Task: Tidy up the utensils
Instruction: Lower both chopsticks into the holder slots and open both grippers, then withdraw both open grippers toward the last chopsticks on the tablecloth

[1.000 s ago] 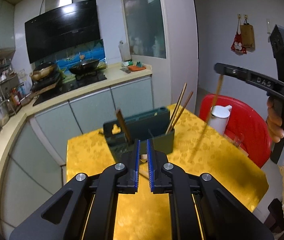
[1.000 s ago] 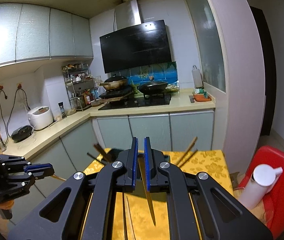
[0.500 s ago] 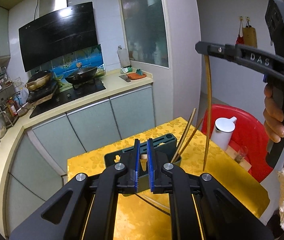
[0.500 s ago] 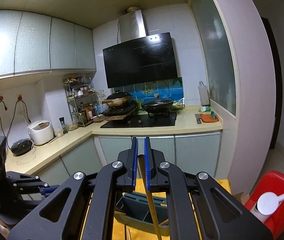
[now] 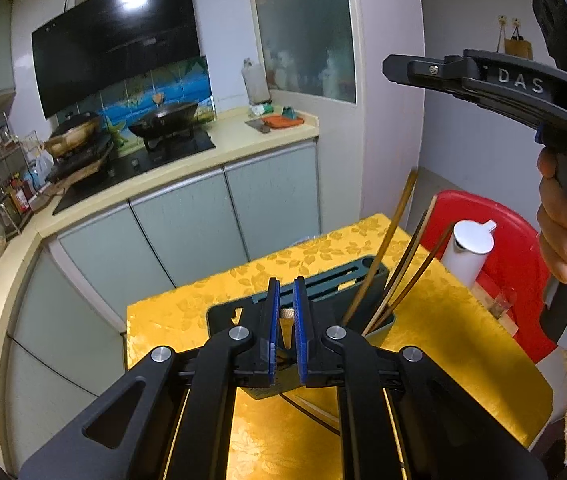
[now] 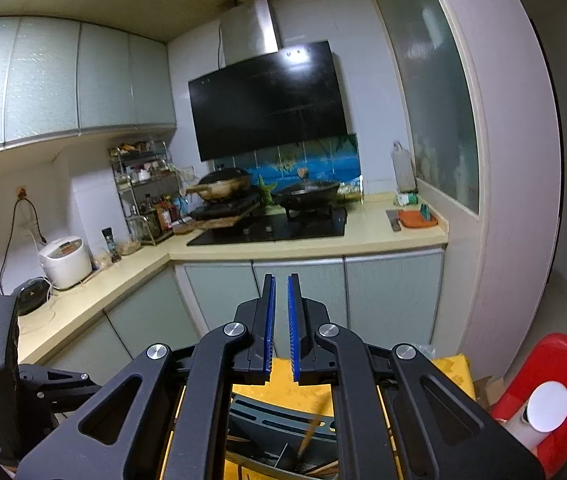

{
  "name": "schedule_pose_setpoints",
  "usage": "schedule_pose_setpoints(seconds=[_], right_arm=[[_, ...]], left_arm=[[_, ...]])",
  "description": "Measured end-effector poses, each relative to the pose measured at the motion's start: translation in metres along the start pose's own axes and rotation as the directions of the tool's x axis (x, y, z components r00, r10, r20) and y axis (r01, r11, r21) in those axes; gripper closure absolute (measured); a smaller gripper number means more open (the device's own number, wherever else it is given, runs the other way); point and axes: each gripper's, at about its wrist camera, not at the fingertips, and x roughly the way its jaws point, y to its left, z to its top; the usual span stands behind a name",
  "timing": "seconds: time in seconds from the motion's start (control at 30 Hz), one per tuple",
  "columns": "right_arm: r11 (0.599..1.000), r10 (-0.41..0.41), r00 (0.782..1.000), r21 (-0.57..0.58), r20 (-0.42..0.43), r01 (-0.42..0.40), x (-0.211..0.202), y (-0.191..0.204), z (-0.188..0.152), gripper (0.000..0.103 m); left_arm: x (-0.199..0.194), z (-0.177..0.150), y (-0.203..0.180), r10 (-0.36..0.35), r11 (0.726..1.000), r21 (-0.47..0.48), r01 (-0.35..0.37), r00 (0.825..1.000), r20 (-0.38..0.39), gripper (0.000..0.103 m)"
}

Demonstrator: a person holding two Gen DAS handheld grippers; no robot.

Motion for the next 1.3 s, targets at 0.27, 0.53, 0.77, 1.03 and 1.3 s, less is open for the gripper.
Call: schedule_pose_setpoints(seconds=[0.27, 0.53, 0.77, 1.03, 1.3], right_arm=[[1.0, -0.005, 0.998, 0.03, -0.067, 0.007, 0.02, -0.013, -0.026, 0.096], [1.0, -0.017, 0.995, 0.018, -0.098, 0.019, 0.01, -0.013, -0.052, 0.096], [0.998, -0.057, 0.992, -0.034, -0.115, 0.054, -0.012, -0.011, -0.087, 0.092], [0.994, -0.107, 0.983, -0.052, -0.151, 0.101, -0.04, -0.016, -0.142, 0.063], [0.991, -0.132, 0.962, -0.039, -0.238, 0.127, -0.07, -0.017, -0.217, 0.063]], left_arm=[[0.022, -0.011, 0.002, -0.003, 1.0, -0.008, 0.002, 0.999, -0.039, 0.096], [0.021, -0.013, 0.004, 0.02, 0.999, -0.037, -0.02, 1.0, -0.003, 0.049], [-0.001, -0.029, 0.001, 0.089, 0.995, -0.06, -0.085, 0.993, 0.073, 0.027], [-0.018, -0.078, -0.003, 0.126, 0.987, -0.108, -0.118, 0.989, 0.075, 0.025], [-0.001, -0.161, -0.022, 0.119, 0.982, -0.147, -0.121, 0.993, -0.02, 0.025]])
